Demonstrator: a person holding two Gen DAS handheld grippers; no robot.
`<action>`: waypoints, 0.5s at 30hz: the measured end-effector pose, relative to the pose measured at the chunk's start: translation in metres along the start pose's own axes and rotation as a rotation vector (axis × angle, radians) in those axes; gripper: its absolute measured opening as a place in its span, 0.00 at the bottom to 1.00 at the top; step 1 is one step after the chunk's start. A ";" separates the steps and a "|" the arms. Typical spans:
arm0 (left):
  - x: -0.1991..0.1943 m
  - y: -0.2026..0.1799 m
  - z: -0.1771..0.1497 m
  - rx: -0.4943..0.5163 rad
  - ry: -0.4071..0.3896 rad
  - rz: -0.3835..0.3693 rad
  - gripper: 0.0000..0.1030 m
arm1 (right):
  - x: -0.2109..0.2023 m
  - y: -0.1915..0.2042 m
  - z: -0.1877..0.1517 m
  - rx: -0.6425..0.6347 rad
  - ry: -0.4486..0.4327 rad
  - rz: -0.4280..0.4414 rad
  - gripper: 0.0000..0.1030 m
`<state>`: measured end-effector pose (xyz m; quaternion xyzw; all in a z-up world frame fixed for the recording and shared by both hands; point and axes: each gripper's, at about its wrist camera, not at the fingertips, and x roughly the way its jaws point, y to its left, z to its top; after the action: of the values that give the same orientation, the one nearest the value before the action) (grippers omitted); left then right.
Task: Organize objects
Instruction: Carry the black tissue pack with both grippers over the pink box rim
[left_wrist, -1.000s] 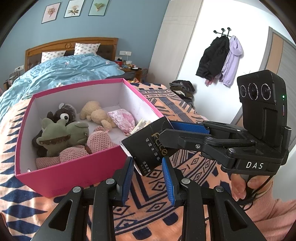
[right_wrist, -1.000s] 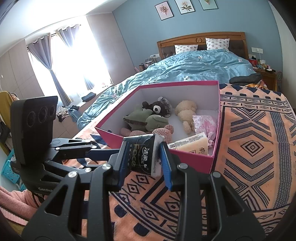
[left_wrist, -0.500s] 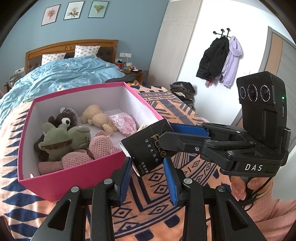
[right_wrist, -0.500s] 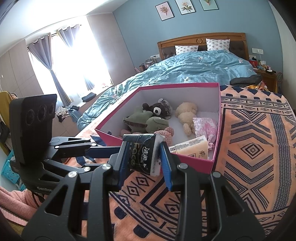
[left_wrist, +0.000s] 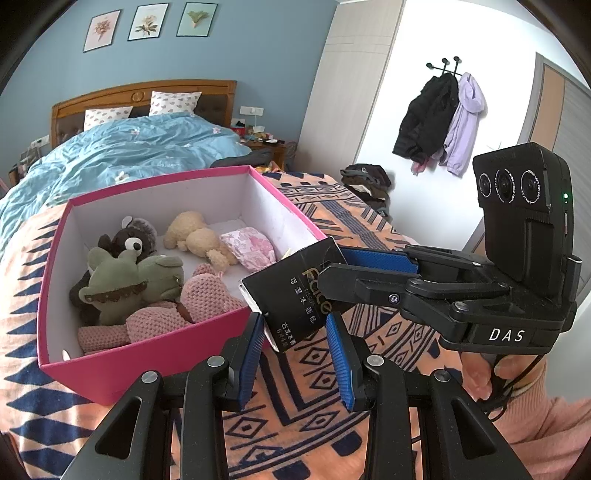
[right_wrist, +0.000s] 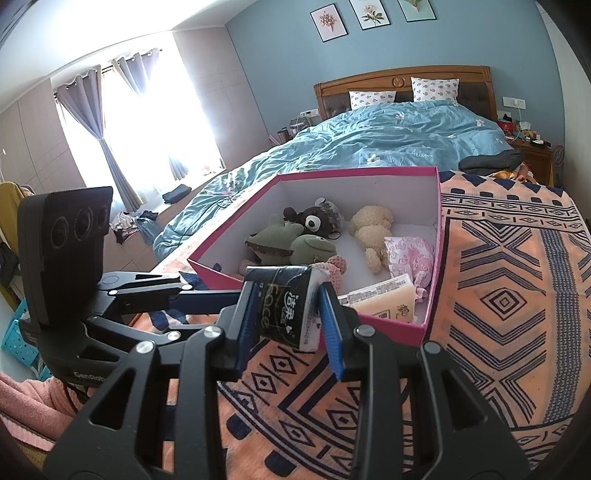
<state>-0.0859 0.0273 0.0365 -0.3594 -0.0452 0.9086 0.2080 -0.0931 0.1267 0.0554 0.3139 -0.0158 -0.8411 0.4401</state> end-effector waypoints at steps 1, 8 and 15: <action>0.000 0.001 0.001 -0.001 -0.001 -0.001 0.33 | 0.001 0.000 0.001 0.000 0.000 0.000 0.36; 0.001 0.001 0.002 0.002 -0.004 0.001 0.33 | 0.003 -0.001 0.005 0.000 -0.004 -0.002 0.36; 0.001 0.002 0.004 0.002 -0.006 0.004 0.33 | 0.004 -0.002 0.007 -0.003 -0.005 -0.003 0.36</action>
<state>-0.0898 0.0262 0.0385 -0.3567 -0.0441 0.9101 0.2063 -0.0998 0.1231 0.0586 0.3110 -0.0154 -0.8427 0.4392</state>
